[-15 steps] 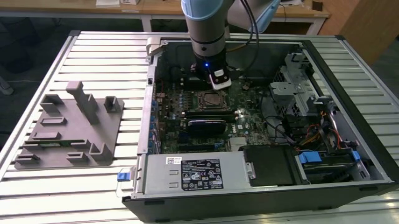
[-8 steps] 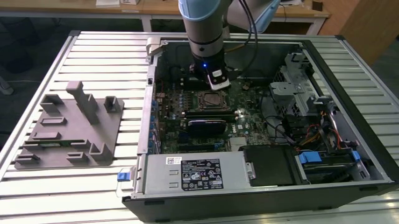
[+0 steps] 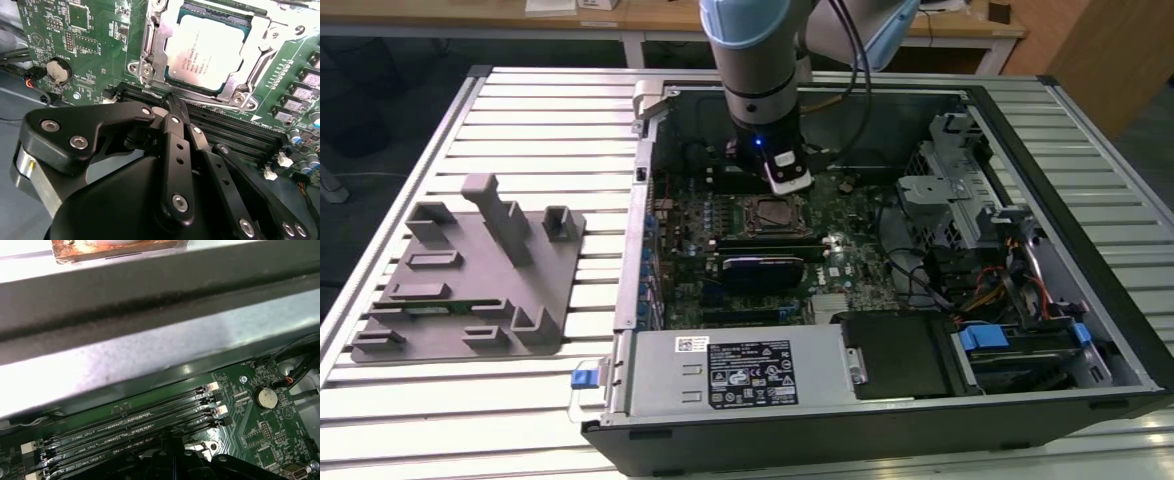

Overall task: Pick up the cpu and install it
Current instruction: 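Install the first cpu locking lever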

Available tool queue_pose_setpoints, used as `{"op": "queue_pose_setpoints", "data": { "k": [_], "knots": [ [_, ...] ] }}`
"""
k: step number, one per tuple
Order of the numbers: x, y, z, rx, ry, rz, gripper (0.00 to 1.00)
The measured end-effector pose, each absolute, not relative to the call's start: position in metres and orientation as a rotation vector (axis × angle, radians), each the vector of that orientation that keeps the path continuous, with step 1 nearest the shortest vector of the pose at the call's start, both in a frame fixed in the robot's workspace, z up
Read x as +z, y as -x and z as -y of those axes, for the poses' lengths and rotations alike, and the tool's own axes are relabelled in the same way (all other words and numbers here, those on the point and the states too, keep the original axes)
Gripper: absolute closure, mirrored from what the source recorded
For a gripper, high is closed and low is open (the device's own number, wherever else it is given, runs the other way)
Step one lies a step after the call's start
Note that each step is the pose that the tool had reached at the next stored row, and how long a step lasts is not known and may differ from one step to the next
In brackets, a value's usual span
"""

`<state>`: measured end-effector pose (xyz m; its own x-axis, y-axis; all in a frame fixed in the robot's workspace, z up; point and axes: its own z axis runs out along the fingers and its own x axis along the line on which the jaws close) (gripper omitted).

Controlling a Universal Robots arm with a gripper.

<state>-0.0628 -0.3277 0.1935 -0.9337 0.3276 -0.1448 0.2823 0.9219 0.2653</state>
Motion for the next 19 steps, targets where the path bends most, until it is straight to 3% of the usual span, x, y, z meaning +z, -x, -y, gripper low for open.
{"op": "queue_pose_setpoints", "data": {
  "k": [19],
  "knots": [
    [0.1885,0.0629,0.3293,0.362,-0.460,-2.883,0.89]
  ]
}}
